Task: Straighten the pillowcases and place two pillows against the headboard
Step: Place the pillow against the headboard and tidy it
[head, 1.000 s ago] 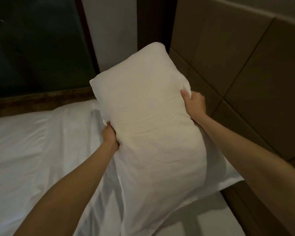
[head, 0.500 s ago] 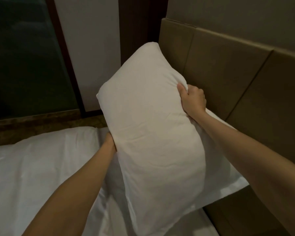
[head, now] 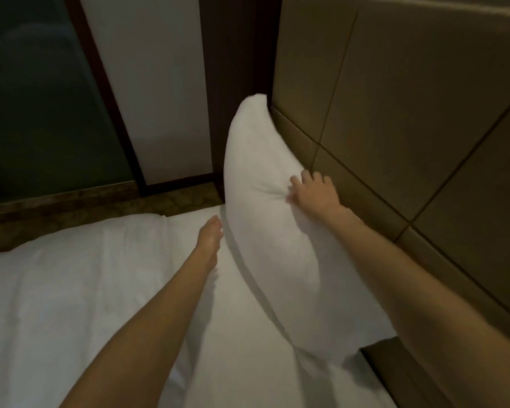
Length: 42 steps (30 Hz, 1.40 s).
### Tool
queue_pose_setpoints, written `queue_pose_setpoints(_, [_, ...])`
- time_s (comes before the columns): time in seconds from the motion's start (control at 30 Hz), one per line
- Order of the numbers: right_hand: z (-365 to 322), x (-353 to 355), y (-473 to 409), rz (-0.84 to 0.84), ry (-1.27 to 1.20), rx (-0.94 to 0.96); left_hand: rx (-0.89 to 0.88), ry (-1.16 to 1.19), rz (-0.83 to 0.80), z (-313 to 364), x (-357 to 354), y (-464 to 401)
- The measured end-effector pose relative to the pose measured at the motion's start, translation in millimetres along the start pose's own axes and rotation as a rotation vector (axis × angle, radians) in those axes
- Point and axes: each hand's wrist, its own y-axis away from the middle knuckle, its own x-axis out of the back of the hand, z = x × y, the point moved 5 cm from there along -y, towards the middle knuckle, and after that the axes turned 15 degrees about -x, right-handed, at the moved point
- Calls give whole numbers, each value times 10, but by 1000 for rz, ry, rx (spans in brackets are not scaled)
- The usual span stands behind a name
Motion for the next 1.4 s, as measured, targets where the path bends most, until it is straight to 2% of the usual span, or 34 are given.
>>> queue_pose_setpoints(0.07, [150, -455, 189, -190, 50, -120, 11, -29, 17, -90, 102, -10])
queue_pose_setpoints(0.13, [336, -767, 374, -379, 10, -267, 23, -46, 42, -131, 215, -8])
queue_pose_setpoints(0.17, [364, -868, 454, -435, -25, -280, 27, -49, 46, -148, 260, 7])
queue_pose_setpoints(0.27, [208, -912, 625, -400, -109, -197, 81, -26, 9, -340, 266, 65])
queue_pose_setpoints(0.37, [-5, -868, 760, -454, -203, -152, 74, 1, -31, -522, 201, 170])
queue_pose_setpoints(0.43, [-91, -847, 841, -531, -219, -146, 86, 36, 0, -636, 264, 185])
queue_pose_setpoints(0.53, [-226, -836, 1060, -732, -236, -174, 130, 79, -22, -704, 369, 177])
queue_pose_setpoints(0.63, [-385, -884, 1348, -845, -136, -118, 149, -63, -42, -664, 407, 94])
queue_pose_setpoints(0.83, [-414, -828, 1516, -585, -30, -172, 95, -331, 33, -568, 537, -88])
queue_pose_setpoints(0.93, [-466, -672, 1459, -479, 13, -65, 75, -319, 71, -459, 498, -105])
queue_pose_setpoints(1.03, [-360, -336, 1228, -329, 1, 1, -35, -266, 80, -134, 324, -159])
queue_pose_setpoints(1.17, [65, 197, 791, -158, -61, -129, -259, -157, 28, 560, -285, -274])
queue_pose_setpoints(1.27, [492, 327, 648, -158, -50, -247, -330, -187, -51, 779, -776, -333])
queue_pose_setpoints(1.33, [746, 232, 710, -269, 6, -319, -301, -243, -149, 588, -975, -310])
queue_pose_setpoints(1.4, [892, 71, 823, -331, -41, -386, -219, -326, -284, 228, -1042, -168])
